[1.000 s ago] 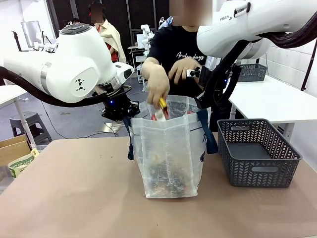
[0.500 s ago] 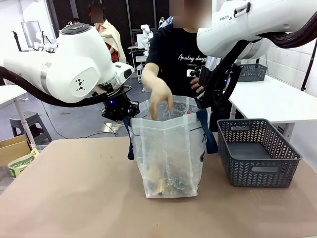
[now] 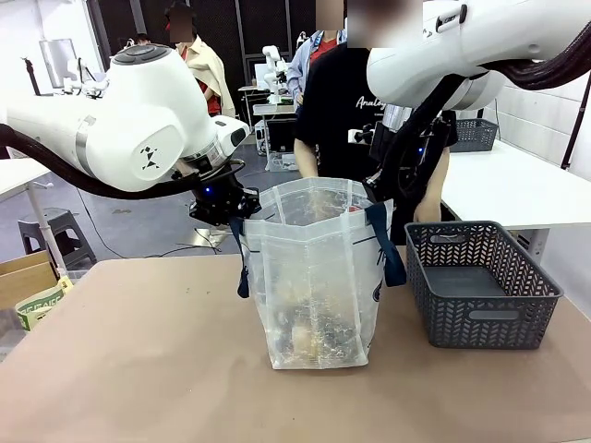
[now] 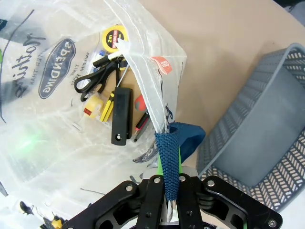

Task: Transfer purchased items from the store into the shopping bag.
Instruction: Move the Reusable shopping bag to the right side of the table.

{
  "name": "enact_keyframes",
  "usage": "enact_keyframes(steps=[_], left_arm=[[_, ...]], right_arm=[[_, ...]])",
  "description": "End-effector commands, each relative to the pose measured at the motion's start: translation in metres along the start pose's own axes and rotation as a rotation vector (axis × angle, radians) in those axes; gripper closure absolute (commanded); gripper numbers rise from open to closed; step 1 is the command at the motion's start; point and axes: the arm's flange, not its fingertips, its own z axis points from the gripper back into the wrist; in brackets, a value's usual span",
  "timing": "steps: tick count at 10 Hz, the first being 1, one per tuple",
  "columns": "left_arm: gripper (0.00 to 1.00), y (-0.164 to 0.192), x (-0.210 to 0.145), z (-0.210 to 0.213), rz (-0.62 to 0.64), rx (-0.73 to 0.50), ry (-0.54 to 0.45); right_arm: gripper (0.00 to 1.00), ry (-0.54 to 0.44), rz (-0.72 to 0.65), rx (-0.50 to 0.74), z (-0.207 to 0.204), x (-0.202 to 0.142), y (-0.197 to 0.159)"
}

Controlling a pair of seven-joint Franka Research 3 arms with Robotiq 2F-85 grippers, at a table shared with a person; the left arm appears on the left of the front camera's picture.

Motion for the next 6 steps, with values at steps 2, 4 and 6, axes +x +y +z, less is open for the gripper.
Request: enact_keyframes(steps=[2,4,6], left_arm=[[1.00,-0.0002,-0.0007,0.0008,0.018,0.000,-0.001],[1.00,-0.0002,-0.0007,0.0008,0.018,0.000,-0.001],[1.00,-0.0002,-0.0007,0.0008,0.018,0.000,-0.001]], right_arm=[[1.00,-0.002,-0.001,0.001,0.0004,0.0000,-0.0005],[1.00,-0.002,-0.001,0.001,0.0004,0.0000,-0.0005],[1.00,-0.002,-0.001,0.001,0.0004,0.0000,-0.0005]])
